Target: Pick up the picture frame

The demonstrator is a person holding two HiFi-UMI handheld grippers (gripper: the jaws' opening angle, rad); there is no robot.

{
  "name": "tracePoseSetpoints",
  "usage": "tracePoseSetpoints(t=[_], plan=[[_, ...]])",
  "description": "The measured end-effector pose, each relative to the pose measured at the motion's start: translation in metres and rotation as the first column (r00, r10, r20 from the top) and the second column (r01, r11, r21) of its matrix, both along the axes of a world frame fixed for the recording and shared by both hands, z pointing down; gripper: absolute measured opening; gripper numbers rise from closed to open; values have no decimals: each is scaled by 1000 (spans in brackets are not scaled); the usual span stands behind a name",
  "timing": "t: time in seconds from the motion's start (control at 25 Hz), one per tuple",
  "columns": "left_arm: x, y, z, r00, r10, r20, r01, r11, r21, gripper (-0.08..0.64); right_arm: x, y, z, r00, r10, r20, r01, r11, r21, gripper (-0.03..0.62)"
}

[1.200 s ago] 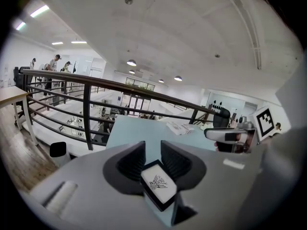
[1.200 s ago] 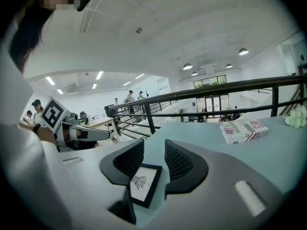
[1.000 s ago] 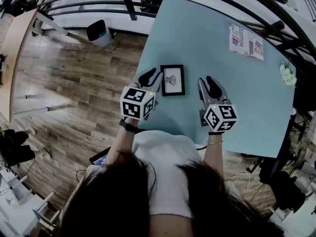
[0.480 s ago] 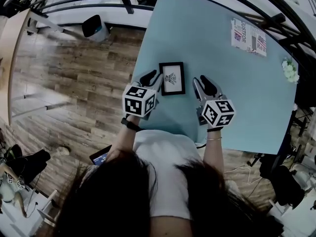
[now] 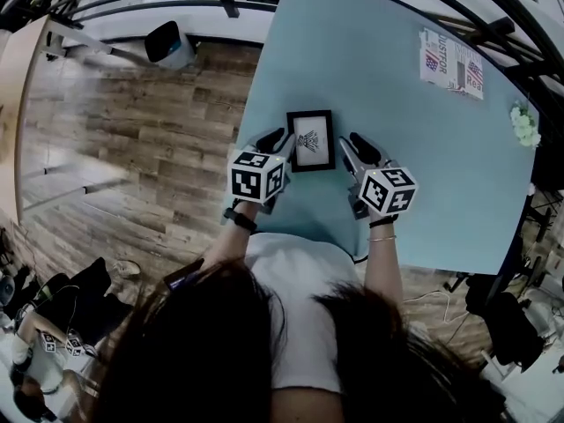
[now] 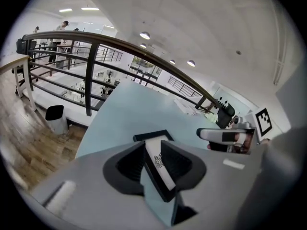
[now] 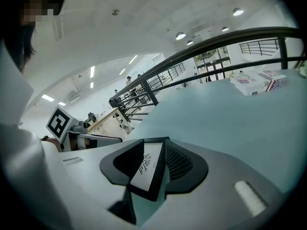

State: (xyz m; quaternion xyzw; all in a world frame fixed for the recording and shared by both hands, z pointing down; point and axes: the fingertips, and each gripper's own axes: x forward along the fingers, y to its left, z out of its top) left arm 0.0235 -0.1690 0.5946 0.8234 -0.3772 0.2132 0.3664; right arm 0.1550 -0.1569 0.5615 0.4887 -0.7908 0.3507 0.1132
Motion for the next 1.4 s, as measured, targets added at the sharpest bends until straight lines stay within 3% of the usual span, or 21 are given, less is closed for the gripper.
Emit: tracePoseSetpoints(t=[0.24, 0.88, 1.2, 1.4], plan=[[-2, 5, 25, 999, -31, -12, 30, 996, -80, 101, -8, -2, 25, 999, -18, 49, 22, 996, -84, 110], [10, 9, 49, 998, -60, -30, 54, 981, -189, 132, -15, 5, 62, 986, -38, 163, 79, 964, -252, 110], [7, 7, 56, 994, -90, 57, 99, 978, -182, 133, -16, 4, 73, 983, -51, 177, 104, 947, -304, 110], [3, 7, 58, 994, -108, 36, 113, 976, -189, 135, -20, 3, 74, 978, -56, 201, 118, 942, -315, 110]])
